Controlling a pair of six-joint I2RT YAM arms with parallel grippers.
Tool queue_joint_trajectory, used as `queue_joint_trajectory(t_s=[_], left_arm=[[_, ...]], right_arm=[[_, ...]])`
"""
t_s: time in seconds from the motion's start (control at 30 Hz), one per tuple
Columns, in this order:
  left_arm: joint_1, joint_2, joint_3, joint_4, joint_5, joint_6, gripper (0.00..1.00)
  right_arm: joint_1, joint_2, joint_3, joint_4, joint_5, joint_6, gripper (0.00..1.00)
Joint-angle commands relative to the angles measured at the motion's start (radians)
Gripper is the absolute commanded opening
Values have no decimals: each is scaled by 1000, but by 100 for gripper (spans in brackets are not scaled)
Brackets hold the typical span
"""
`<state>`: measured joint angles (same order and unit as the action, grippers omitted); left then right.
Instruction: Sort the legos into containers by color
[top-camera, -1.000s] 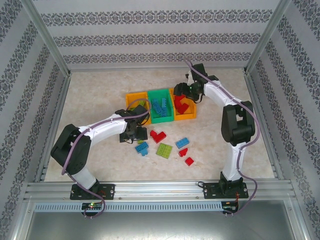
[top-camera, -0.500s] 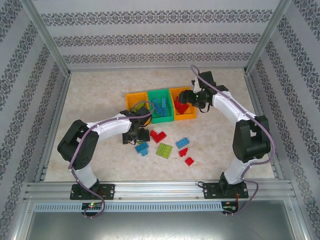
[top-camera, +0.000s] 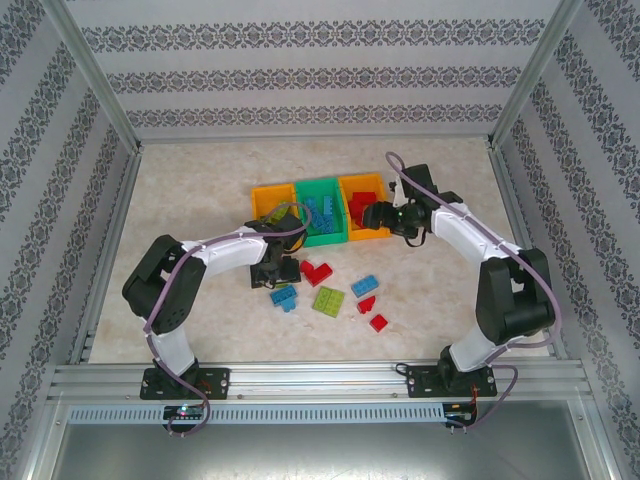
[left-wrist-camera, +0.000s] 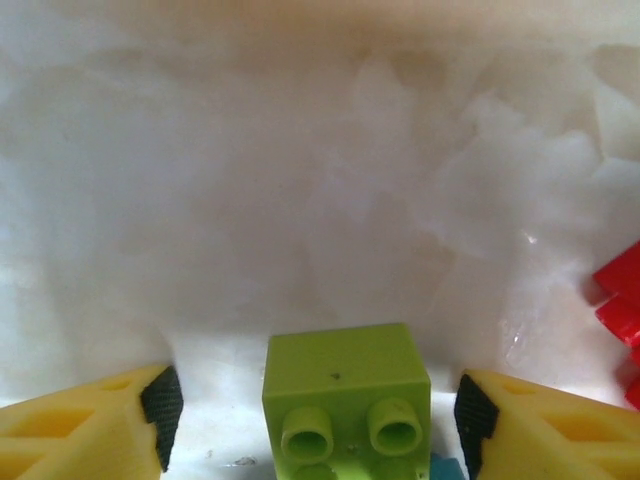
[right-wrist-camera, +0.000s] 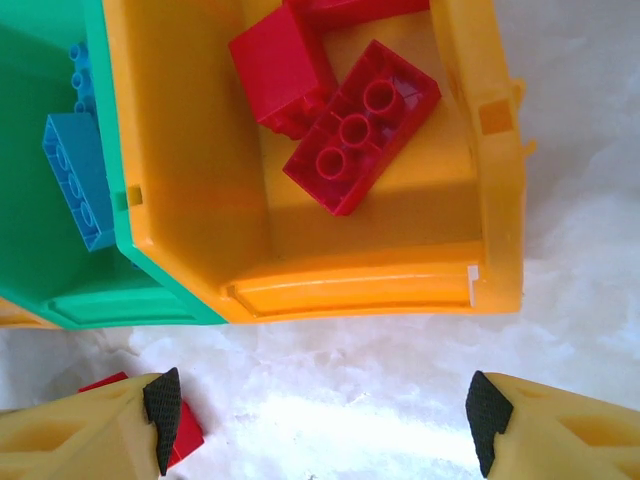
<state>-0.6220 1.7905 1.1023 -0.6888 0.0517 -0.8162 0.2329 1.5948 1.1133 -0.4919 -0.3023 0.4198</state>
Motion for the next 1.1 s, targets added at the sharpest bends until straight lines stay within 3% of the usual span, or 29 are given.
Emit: queue_joint_trajectory(t_s=[0.0, 0.23, 0.37, 0.57, 0.77, 1.07], left_arm=[[-13, 13, 17, 10, -10, -22, 65], [-12, -2, 29, -13, -36, -14, 38], [-12, -24, 59, -43, -64, 0, 30], [4, -67, 155, -125, -106, 57, 29], [64, -75, 292, -179, -132, 146, 32], [210, 126, 531, -184, -47, 264, 32]], right_arm=[[-2, -36, -28, 14, 25, 6, 78], [4, -66, -53, -2, 56, -8, 78], [25, -101, -84, -10, 72, -34, 78], [123, -167, -156, -16, 143, -134, 78], [300, -227, -235, -10, 150, -252, 80], [502, -207, -238, -52, 97, -344, 85]])
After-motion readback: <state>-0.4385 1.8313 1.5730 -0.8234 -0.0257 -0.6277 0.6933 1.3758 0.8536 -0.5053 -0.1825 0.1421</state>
